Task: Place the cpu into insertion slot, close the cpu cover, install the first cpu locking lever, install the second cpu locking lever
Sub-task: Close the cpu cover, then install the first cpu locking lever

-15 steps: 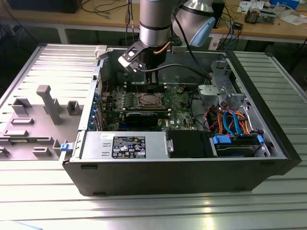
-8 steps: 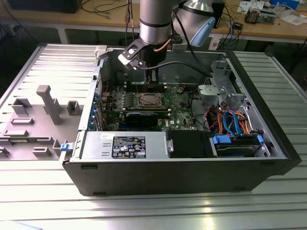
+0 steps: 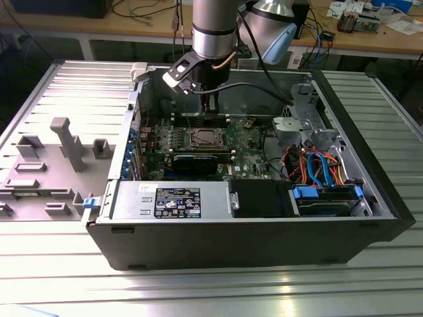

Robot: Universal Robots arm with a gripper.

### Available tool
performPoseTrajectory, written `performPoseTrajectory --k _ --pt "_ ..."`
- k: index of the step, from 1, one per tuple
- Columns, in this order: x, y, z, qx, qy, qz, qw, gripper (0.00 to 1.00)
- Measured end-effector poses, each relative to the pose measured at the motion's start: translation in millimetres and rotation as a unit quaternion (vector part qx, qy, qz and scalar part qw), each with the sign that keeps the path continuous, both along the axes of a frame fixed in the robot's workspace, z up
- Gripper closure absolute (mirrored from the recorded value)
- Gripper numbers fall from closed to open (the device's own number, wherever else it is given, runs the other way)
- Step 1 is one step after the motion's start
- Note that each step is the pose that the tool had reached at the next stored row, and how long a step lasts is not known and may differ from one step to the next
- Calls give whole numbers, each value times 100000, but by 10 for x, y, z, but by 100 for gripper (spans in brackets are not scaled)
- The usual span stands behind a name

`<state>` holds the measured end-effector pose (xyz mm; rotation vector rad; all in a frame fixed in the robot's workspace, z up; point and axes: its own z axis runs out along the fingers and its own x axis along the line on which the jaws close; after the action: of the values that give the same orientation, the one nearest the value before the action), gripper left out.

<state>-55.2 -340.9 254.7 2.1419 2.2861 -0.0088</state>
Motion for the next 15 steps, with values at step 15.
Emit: performPoseTrajectory --k 15 --pt "0 0 4 -15 8 1154 99993 89"
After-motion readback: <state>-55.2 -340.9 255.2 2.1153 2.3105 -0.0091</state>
